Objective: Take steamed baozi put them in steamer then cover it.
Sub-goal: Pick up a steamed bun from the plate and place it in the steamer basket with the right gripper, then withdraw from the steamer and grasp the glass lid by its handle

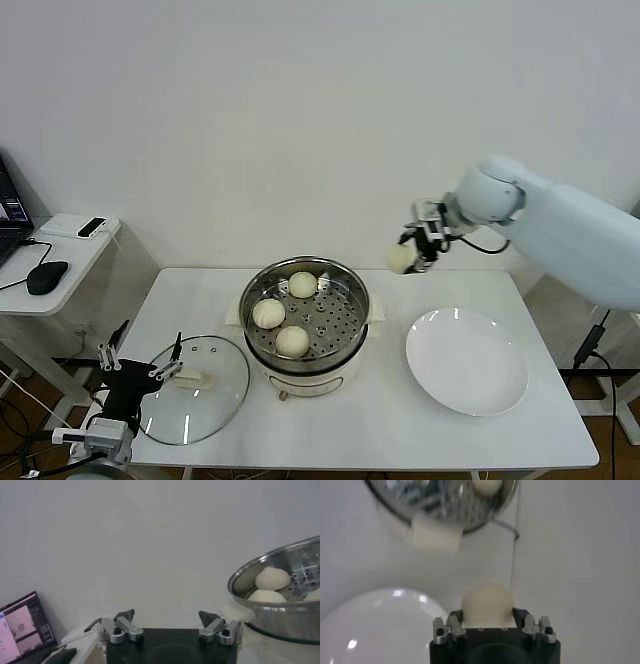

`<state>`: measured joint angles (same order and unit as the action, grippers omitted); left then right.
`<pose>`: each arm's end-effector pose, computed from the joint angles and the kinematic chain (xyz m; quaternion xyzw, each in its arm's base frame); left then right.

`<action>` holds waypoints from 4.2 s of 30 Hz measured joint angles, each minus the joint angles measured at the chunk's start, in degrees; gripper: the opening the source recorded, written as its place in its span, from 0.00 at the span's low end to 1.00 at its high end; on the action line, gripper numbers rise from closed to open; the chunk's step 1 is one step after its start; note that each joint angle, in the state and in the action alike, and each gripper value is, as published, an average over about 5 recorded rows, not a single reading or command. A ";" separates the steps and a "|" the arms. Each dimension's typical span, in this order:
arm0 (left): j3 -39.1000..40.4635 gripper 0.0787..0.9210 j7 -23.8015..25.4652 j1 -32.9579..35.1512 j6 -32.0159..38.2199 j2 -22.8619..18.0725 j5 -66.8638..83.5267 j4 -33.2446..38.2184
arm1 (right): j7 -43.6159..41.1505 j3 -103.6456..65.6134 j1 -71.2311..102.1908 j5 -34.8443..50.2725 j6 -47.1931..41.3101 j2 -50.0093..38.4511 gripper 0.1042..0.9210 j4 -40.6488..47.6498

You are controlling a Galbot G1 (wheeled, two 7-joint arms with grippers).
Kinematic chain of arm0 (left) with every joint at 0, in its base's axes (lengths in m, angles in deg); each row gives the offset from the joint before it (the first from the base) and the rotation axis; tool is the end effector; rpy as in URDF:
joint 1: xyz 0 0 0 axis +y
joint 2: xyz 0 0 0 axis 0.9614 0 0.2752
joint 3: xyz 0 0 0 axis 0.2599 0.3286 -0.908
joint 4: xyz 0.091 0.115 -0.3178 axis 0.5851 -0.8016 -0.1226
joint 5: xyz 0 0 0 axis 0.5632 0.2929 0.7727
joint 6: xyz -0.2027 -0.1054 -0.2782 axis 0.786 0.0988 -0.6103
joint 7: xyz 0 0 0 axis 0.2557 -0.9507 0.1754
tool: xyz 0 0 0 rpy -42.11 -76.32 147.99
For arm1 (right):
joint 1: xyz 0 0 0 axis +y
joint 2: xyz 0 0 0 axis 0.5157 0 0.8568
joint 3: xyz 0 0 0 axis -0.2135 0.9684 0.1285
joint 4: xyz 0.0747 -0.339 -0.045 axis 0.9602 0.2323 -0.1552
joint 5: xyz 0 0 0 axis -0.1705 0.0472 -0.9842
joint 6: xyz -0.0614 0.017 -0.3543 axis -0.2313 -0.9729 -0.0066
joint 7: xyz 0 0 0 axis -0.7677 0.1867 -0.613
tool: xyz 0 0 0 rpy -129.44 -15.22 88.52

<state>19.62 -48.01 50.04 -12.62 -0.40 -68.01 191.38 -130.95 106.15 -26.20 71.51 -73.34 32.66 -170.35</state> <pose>0.1719 0.0968 -0.2358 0.0213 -0.9702 -0.2364 0.0490 0.5320 -0.0081 -0.0133 0.4862 -0.6008 0.5760 0.2661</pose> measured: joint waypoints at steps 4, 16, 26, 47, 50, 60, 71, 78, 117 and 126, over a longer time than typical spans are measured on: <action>-0.36 0.88 0.00 0.05 0.03 -0.30 0.06 0.06 | 1.84 2.45 -1.46 4.19 -2.53 4.21 0.64 0.21; -0.52 0.88 -0.01 0.05 0.07 -1.22 0.18 0.66 | 7.84 6.64 0.24 11.65 -10.53 13.65 0.64 2.99; -1.07 0.88 -0.02 -0.25 0.13 -1.13 0.76 0.38 | 9.90 8.69 3.51 12.68 -13.96 17.05 0.64 5.38; -1.16 0.88 -0.03 -0.35 0.13 -1.41 0.86 0.23 | 10.10 9.62 4.61 11.83 -15.87 17.89 0.82 5.44; -1.19 0.88 -0.03 -0.33 0.13 -1.43 0.86 0.30 | 9.70 9.50 4.13 11.51 -15.85 17.26 0.87 4.87; -0.91 0.88 -0.03 -0.50 0.12 -1.20 0.86 0.63 | 10.14 7.37 2.68 11.22 -15.68 12.73 0.88 0.42; 0.09 0.88 -0.07 -0.72 0.16 -1.59 0.47 0.34 | 23.65 -2.08 9.81 13.94 -12.71 2.82 0.88 -11.05; 0.85 0.88 -0.45 -0.74 0.43 -2.12 -0.21 0.01 | 37.59 -17.89 26.35 13.17 -5.38 -1.78 0.88 -17.38; 2.21 0.88 -3.92 2.47 13.18 4.23 -44.02 -15.89 | 48.73 -104.33 108.30 3.58 28.62 29.11 0.88 -29.27; 4.29 0.88 -6.75 2.15 15.54 6.93 -61.75 -21.91 | 49.02 -106.71 111.57 2.94 29.68 31.30 0.88 -28.87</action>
<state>23.91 -54.75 52.19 2.92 6.53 -129.76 169.47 -81.93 -0.57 85.37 74.45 -43.66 63.96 -199.23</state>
